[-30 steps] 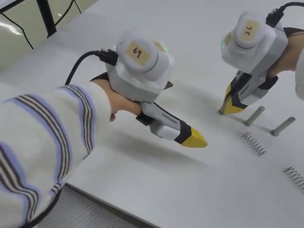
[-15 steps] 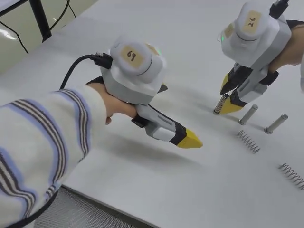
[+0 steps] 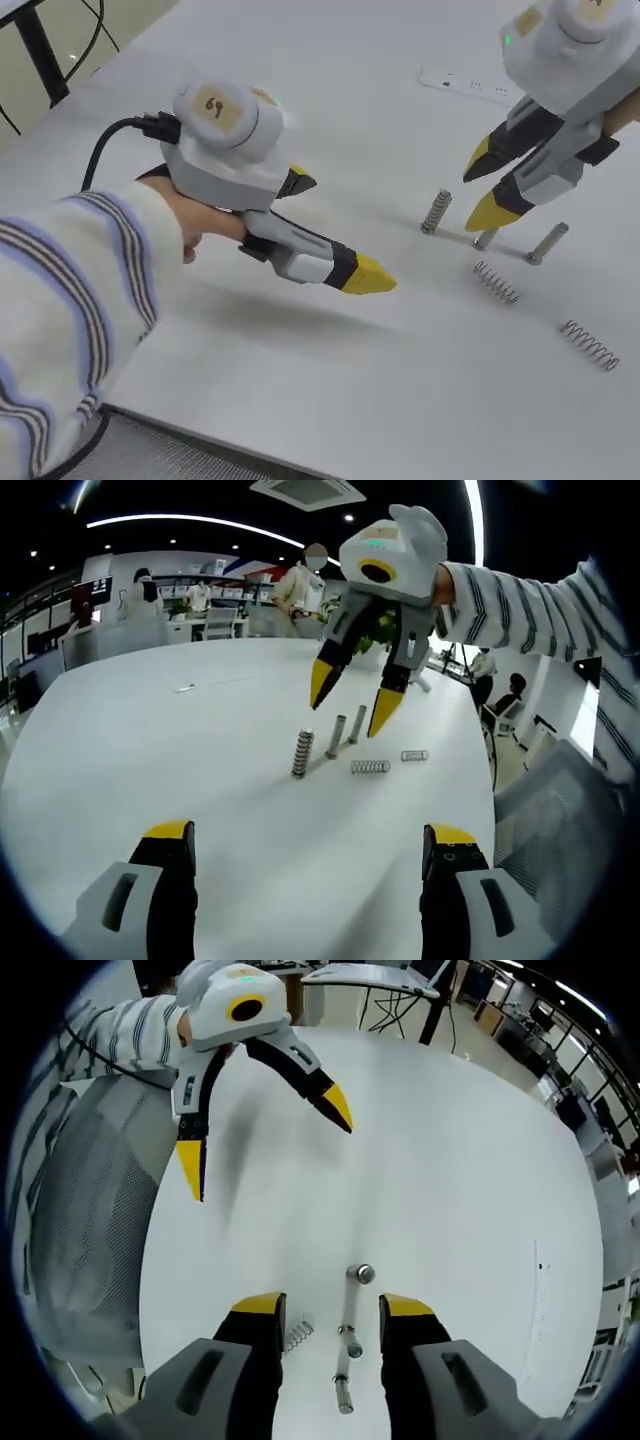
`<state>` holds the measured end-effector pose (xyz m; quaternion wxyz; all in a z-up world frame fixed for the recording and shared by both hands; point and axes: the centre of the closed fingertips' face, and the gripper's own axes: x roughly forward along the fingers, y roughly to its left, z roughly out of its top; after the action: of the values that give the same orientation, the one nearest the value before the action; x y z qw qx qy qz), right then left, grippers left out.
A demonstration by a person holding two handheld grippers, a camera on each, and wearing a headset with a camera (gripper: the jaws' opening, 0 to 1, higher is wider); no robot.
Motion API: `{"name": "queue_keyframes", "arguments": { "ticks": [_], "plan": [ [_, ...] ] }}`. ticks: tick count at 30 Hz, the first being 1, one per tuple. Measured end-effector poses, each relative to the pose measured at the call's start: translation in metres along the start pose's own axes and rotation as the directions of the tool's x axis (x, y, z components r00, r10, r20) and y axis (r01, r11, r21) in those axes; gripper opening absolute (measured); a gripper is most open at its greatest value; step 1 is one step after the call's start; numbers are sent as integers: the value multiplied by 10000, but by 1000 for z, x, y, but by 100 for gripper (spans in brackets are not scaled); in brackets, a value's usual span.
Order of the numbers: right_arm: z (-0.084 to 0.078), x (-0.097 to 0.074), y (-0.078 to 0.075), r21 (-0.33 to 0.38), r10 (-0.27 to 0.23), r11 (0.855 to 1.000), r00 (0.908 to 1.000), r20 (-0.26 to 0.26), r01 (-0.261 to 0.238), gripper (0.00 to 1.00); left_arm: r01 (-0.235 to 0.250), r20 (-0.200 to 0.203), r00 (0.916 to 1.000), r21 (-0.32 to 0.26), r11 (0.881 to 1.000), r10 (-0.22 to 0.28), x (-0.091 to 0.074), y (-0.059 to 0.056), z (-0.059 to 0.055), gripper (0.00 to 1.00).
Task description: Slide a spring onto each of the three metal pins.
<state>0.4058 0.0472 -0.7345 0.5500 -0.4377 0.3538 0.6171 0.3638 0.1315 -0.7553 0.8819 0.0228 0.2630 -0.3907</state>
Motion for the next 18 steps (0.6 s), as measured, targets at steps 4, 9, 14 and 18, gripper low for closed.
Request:
{"name": "queue_keyframes", "arguments": {
  "ticks": [4,9,14,18],
  "plan": [
    [-4,-9,6,296,-307,9991,9991,302,298,38,39,-30,10000,2,10000,-39,-3,0,-1,91],
    [-8,-17,14,861,-663,9946,9930,975,579,42,153,-54,9999,-5,9999,-153,-6,-2,-3,91],
    [-4,-27,23,2122,-1008,9761,9622,2531,464,50,260,-131,9996,16,9997,-260,-8,-5,-5,90],
    [-8,-41,31,3081,-1491,9507,9237,3529,357,53,330,-250,9991,60,9994,-328,-12,-8,-10,90]
  ]
}}
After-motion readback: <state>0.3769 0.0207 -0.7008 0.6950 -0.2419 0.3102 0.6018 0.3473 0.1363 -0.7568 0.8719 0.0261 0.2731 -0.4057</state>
